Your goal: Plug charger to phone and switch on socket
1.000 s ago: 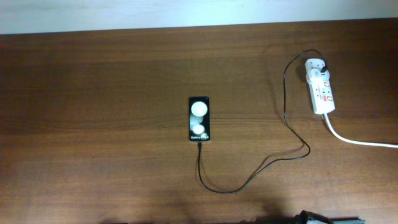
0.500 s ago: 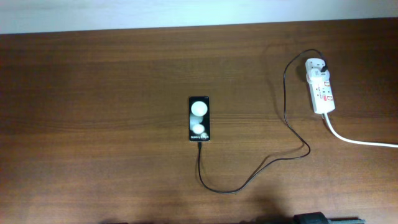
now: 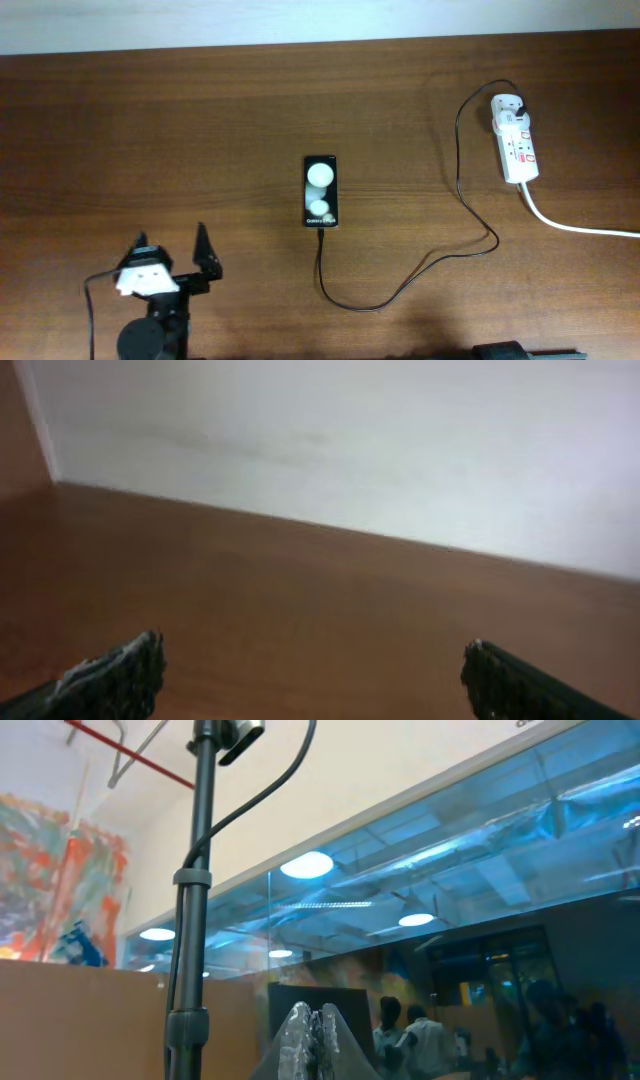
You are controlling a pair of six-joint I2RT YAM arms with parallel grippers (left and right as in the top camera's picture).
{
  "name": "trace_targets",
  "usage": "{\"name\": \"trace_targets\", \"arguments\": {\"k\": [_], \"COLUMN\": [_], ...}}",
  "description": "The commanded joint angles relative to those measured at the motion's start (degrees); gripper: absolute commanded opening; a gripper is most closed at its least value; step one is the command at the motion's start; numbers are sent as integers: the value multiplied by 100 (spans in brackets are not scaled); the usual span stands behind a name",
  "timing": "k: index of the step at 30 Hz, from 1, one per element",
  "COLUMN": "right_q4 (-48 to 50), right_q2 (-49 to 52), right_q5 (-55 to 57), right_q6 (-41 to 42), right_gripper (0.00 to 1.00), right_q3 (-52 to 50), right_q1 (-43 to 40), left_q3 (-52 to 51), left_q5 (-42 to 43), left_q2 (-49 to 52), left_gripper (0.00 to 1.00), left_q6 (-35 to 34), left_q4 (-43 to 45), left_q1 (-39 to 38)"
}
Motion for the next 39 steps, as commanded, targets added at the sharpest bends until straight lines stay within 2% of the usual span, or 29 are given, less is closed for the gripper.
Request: {"name": "trace_targets", "arguments": {"k": [1,6,11,27,29,32,35,36,37,38,39], "right_q4": [15,9,210,208,247,560,1449,1663,1827,1934,2076], "right_q2": [-116,-116,-186,-186,-186,-186,-186,-186,-186,-186,-186], "right_q5": [188,188,166,35,68,256,555,861,1154,1360,1617], "right_q6": [28,28,55,199,197,195,195,197,197,197,197], "right_gripper": [6,6,6,6,10,22,31,39,50,98,98], "right_q3": [-70,-72,-369,-369,-372,-662,-1674,-2031,-2308,-2514,-2841], "right_q1": [24,24,24,24,24,24,24,24,24,24,26], "left_q3": [-302,-1064,-1161,-1165,-1165,-1165,-1165,-1165,-1165,-1165,-1165], "left_q5": [551,553,549,549,549,549,549,549,549,549,549], "left_q2": [-15,-15,-11,-31,-31,-31,-31,-31,-31,-31,-31], "left_gripper": [99,99,99,99,99,99,99,99,99,99,99], "left_q6": [1029,1025,1027,1027,1027,1027,1027,1027,1027,1027,1027], "left_q4": [162,1303,1014,1034,1032,1032,1032,1032,1032,1032,1029], "left_q1": [9,9,9,4,9,11,11,11,11,11,9]}}
